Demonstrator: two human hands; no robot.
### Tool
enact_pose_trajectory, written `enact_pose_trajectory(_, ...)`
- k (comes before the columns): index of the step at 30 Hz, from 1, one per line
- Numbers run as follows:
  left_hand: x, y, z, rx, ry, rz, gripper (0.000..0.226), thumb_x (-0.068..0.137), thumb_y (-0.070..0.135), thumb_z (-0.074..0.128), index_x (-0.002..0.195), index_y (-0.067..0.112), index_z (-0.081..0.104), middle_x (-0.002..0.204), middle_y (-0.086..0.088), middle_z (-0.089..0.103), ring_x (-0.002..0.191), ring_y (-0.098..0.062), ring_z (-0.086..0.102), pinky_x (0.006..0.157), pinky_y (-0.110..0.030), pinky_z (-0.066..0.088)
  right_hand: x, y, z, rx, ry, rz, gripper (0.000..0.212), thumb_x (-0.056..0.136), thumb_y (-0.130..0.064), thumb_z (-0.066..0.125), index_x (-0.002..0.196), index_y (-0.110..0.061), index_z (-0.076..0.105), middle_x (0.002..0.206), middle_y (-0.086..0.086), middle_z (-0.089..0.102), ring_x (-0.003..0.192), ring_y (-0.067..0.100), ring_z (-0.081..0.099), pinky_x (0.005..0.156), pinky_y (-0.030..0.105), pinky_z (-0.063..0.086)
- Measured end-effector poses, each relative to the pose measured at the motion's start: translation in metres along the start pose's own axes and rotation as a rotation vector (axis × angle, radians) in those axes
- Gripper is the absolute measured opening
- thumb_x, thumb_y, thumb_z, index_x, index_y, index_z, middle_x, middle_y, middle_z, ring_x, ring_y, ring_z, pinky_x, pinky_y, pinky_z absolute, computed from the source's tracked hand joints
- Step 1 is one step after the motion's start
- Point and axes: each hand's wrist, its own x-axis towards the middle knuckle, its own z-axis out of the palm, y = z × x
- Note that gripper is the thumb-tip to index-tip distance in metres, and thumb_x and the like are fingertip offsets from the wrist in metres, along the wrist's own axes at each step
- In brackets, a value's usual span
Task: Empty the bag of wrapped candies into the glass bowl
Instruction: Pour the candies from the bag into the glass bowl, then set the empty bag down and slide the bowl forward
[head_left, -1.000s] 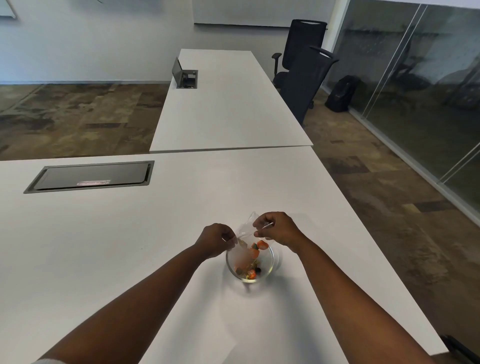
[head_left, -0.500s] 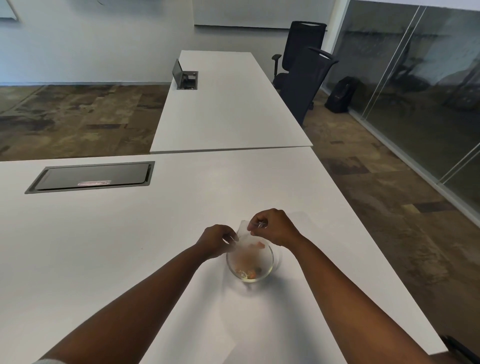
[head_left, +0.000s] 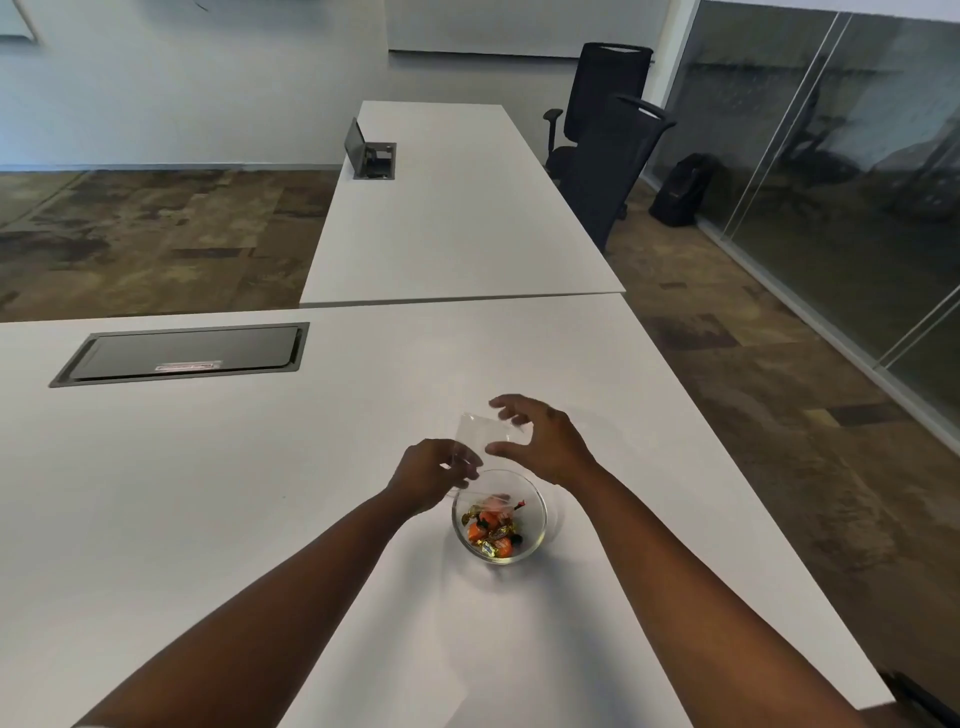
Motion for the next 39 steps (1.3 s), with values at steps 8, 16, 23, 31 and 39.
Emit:
enact_pose_trajectory(8,-0.009,-0.021,-0.031,-0.491,0.238,-0.185,0.011,0.091,0.006,0.051,0.092,0.016,0.055,0.073,-0.007,0.067,0.056,-0.017,0.064,0.055,-0.022,0.05,0.001,0.016,0.003,-0.055,0.208,0.138,0.035,0.085,-0.02,0.065,0.119,-0.017,0.058,0.113,0.008,0.064,0.106,0.025,0.057,0.084,0.032,0.047)
enact_pose_trajectory(16,-0.029,-0.06,-0.031,-0.336,0.069,-0.491,0.016,0.092,0.009,0.05,0.077,0.014,0.051,0.069,-0.006,0.066,0.039,-0.008,0.062,0.043,-0.018,0.049,-0.007,0.04,0.013,-0.093,0.048,0.364,0.031,0.084,-0.023,0.065,0.114,-0.016,0.062,0.117,0.009,0.064,0.11,0.025,0.058,0.089,0.03,0.045)
enact_pose_trajectory(23,-0.04,-0.07,-0.014,-0.21,-0.103,-0.597,0.023,0.085,-0.001,0.053,0.066,0.011,0.052,0.054,-0.005,0.065,0.04,-0.016,0.059,0.043,-0.02,0.051,-0.016,0.05,0.019,-0.147,-0.094,0.507,0.036,0.083,-0.026,0.065,0.118,-0.016,0.061,0.122,0.008,0.064,0.117,0.025,0.056,0.094,0.031,0.045)
enact_pose_trajectory(31,-0.045,-0.065,-0.016,0.014,-0.189,-0.77,0.025,0.087,0.019,0.056,0.068,0.002,0.055,0.067,-0.011,0.059,0.055,-0.023,0.053,0.049,-0.035,0.05,-0.027,0.045,0.03,-0.134,-0.22,0.7,0.059,0.086,-0.043,0.059,0.134,-0.012,0.044,0.133,0.012,0.055,0.114,0.031,0.058,0.087,0.039,0.056)
enact_pose_trajectory(39,-0.042,-0.059,-0.021,0.775,-0.026,-0.556,0.03,0.082,0.028,0.048,0.102,0.009,0.061,0.109,-0.007,0.068,0.097,-0.024,0.065,0.074,-0.024,0.046,-0.03,0.038,0.046,0.145,-0.106,0.818,0.043,0.092,-0.016,0.053,0.134,-0.013,0.046,0.136,0.014,0.051,0.113,0.035,0.058,0.083,0.044,0.059)
